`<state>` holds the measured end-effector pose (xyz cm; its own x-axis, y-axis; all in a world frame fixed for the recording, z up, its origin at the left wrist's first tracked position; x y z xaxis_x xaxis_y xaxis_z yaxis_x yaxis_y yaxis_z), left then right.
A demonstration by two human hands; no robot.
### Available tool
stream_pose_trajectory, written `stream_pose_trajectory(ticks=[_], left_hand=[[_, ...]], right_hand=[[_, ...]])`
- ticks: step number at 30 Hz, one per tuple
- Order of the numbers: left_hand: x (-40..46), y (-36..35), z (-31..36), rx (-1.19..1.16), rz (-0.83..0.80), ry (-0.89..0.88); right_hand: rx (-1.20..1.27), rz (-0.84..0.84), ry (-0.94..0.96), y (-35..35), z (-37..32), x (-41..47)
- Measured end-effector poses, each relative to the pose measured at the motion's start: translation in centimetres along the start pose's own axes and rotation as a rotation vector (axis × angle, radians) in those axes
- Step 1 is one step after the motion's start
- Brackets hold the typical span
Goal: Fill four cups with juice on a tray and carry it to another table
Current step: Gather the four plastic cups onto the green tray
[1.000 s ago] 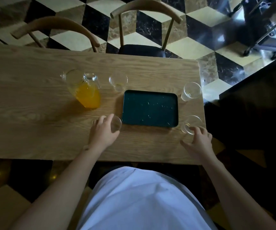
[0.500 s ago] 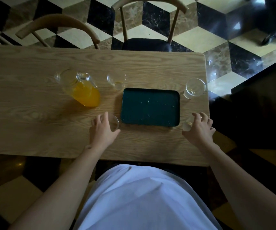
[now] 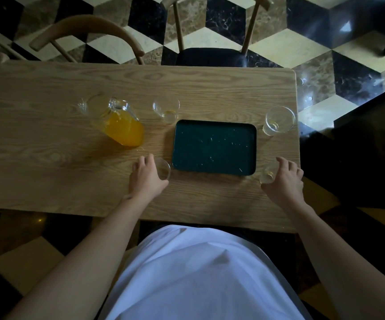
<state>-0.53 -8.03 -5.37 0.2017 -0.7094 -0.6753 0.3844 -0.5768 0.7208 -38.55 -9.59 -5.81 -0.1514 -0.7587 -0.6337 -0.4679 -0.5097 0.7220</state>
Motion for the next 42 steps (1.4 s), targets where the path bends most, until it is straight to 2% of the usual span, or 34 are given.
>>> stream_pose_trajectory(ticks=[3,7,12,17,23,28,35,42], left_hand=[[-0.1,0.3,0.2,-0.037,0.037,-0.029],[-0.3,-0.2,0.2,-0.009,-0.021,-0.046],[-0.7,-0.9,0.6,-0.013,0.017,-0.126],[-0.1,-0.4,0.1,-0.221,0.002,-0.066],[-0.6,0.2,-1.8,-0.322,0.028,0.01],[-1.9,-0.8,-0.3,-0.106,0.002,-0.134],[-2.6,-3.6,-0.2,0.107,-0.15,-0.094],[-2.8,-2.4,0.0,0.099,-0.021,-0.147]], right_hand=[[0.019,0.008,0.012,0.0,0.3,-0.2],[0.029,0.009,0.03,-0.3,0.4,-0.5],[0.049,0.01,0.026,-0.1,0.2,-0.6],[0.09,0.004,0.012,0.2,0.6,-0.7],[0.097,-0.009,0.017,0.1,0.8,-0.6],[0.072,-0.022,0.014,0.0,0.0,-0.6],[0.073,0.029,0.062,1.3,-1.6,-1.0],[0.035,0.052,0.151,2.1,-4.5,-1.8]])
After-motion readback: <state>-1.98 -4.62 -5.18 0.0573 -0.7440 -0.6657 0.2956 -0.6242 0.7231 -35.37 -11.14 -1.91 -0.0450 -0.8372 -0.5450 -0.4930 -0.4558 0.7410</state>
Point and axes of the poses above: each hand's wrist, its own x-axis towards the middle knuckle, its own y-axis out of the back of the hand, z = x × y, the point moved 5 cm from there along x, towards the middle knuckle, and after that the axes turned 13 degrees about -z, right-handed, at the moved point
